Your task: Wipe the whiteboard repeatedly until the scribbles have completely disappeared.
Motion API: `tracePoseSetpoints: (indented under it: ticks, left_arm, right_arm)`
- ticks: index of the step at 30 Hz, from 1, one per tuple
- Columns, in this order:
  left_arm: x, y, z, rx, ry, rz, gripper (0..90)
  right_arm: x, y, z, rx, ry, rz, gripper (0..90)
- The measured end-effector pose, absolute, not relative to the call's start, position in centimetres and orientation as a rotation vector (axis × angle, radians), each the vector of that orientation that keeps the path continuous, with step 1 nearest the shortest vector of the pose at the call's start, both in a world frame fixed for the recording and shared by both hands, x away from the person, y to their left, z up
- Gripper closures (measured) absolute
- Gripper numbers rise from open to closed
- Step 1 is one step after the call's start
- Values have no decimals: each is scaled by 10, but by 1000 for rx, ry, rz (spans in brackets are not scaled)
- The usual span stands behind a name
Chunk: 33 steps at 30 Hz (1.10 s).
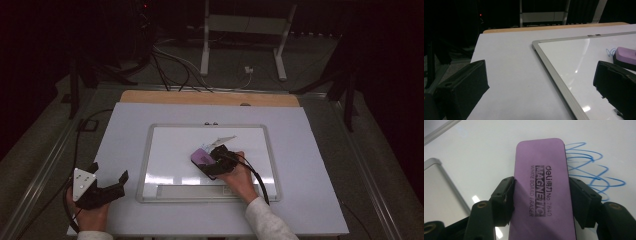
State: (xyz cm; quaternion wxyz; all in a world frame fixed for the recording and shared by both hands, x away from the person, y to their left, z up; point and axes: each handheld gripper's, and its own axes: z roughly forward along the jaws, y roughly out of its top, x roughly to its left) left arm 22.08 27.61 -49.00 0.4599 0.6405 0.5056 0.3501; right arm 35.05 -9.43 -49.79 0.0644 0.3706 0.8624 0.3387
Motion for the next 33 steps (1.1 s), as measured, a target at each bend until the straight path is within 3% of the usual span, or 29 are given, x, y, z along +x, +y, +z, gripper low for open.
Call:
tracePoseSetpoints:
  ticks: [16,27,33]
  left_arm:
    - [221,276,-491,1578,1248,860,4]
    - [221,275,-490,1577,1247,860,4]
    - [221,277,-490,1577,1246,858,4]
  right_arm:
    - [373,-127,-498,1377,2413,978,407]
    - [346,-83,-498,1118,2612,1037,407]
    - [357,-95,-498,1186,2556,1008,407]
